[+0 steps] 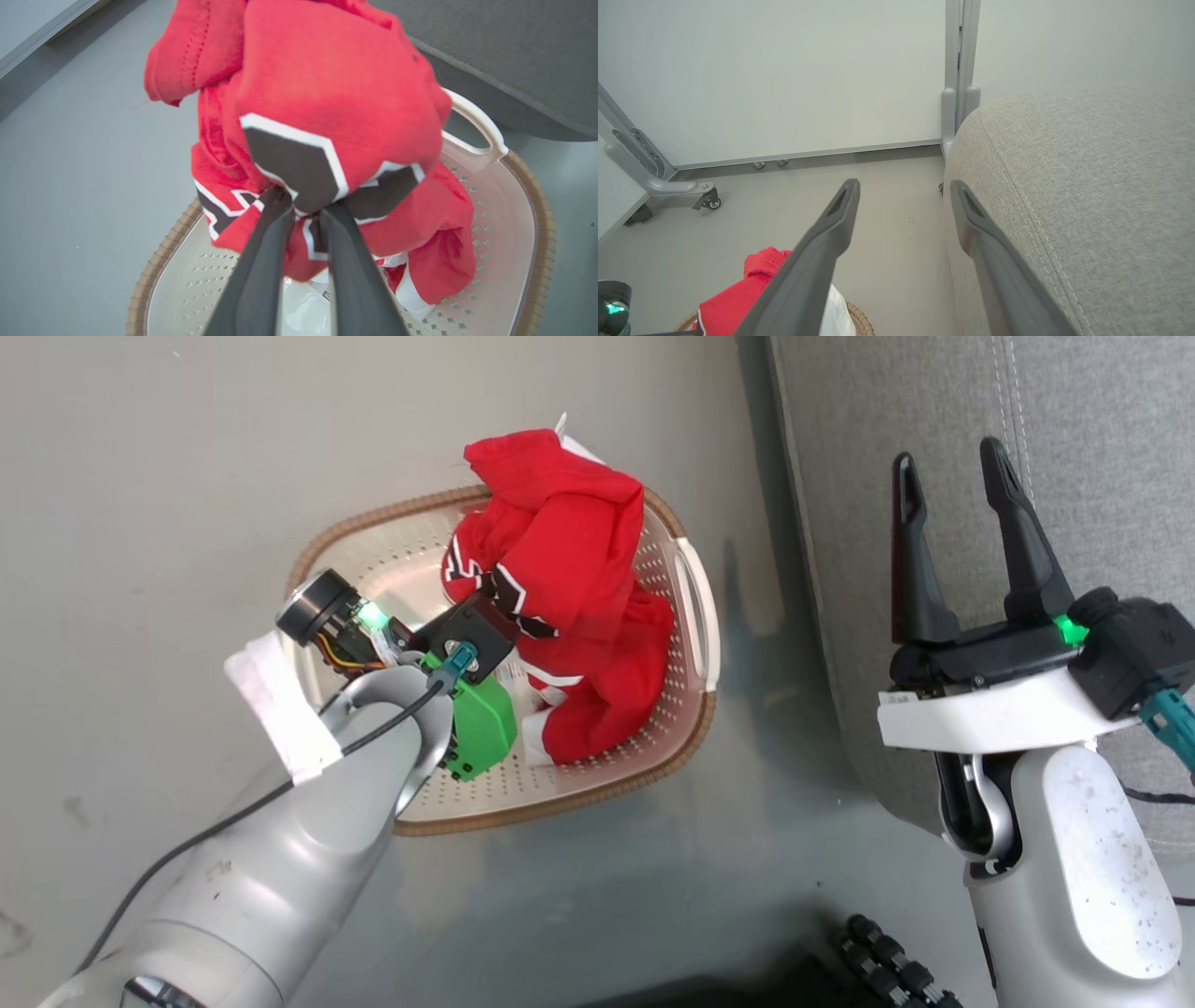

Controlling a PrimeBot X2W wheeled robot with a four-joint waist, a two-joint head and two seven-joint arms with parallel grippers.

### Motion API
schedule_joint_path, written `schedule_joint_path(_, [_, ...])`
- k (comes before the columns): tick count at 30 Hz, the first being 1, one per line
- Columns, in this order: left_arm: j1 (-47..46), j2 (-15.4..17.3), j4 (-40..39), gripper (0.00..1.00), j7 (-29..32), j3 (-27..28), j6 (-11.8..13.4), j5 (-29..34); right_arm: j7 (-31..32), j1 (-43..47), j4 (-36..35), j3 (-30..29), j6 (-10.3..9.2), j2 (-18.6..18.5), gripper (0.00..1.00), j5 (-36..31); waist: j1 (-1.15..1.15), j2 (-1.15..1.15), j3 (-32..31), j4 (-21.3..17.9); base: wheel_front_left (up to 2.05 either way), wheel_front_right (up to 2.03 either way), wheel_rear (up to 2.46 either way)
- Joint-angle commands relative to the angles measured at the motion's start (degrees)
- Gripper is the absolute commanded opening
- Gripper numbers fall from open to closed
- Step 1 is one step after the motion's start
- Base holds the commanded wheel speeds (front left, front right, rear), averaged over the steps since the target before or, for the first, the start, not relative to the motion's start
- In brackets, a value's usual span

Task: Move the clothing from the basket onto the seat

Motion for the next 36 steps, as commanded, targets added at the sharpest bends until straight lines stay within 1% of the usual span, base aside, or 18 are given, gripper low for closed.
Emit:
schedule_joint_path(1, [1.67,0.75,-2.42,0.0,-0.44,0.9,0.73,-0.75,-0.17,1.15,0.24,-0.36,0.0,-0.18,1.0,-0.53,0.0,0.0,-5.54,4.32,0.0,0.0,0.0])
schedule_joint_path(7, [9.07,2.5,-16.13,0.0,-0.43,5.61,3.6,-4.17,0.36,3.95,1.07,-1.13,0.0,-0.17,1.0,-2.08,0.0,0.0,-10.73,7.23,0.0,0.0,0.0])
schedule_joint_path(11, [14.1,3.35,-24.65,0.0,-0.37,9.2,5.3,-5.93,1.7,5.3,0.27,-1.11,0.0,-0.17,1.0,-2.38,0.0,0.0,-13.71,8.84,0.0,0.0,0.0])
schedule_joint_path(16, [19.5,3.06,-33.55,0.0,-0.38,14.13,6.65,-7.54,3.32,7.2,-0.73,-1.12,0.0,-0.16,1.0,-2.66,0.0,0.0,-17.6,10.32,0.0,0.0,0.0])
schedule_joint_path(19, [22.41,2.2,-38.72,0.0,-0.37,17.79,6.97,-7.9,4.34,8.65,-1.19,-1.27,0.0,-0.17,1.0,-2.85,0.0,0.0,-19.93,11.16,0.0,0.0,0.0])
schedule_joint_path(23, [25.36,0.91,-44.64,0.0,-0.37,23.02,6.06,-7.43,5.81,10.44,-1.45,-0.95,0.0,-0.15,1.0,-3.06,0.0,0.0,-22.77,11.91,0.0,0.0,0.0])
schedule_joint_path(29, [28.64,-1.5,-50.4,0.0,-0.3,29.72,3.82,-5.87,7.41,13.06,-1.53,0.12,0.0,-0.16,1.0,-2.76,0.0,0.0,-26.88,11.88,0.0,0.0,0.0])
schedule_joint_path(33, [30.82,-2.25,-53.31,0.0,-0.31,33.13,1.87,-4.36,8.21,14.91,-1.41,1.16,0.0,-0.16,1.0,-2.39,0.0,0.0,-29.61,11.21,0.0,0.0,0.0])
schedule_joint_path(36, [32.53,-2.6,-54.87,0.0,-0.31,34.57,0.54,-3.65,8.73,16.04,-1.41,1.89,0.0,-0.16,1.0,-2.05,0.0,0.0,-31.46,10.48,0.0,0.0,0.0])
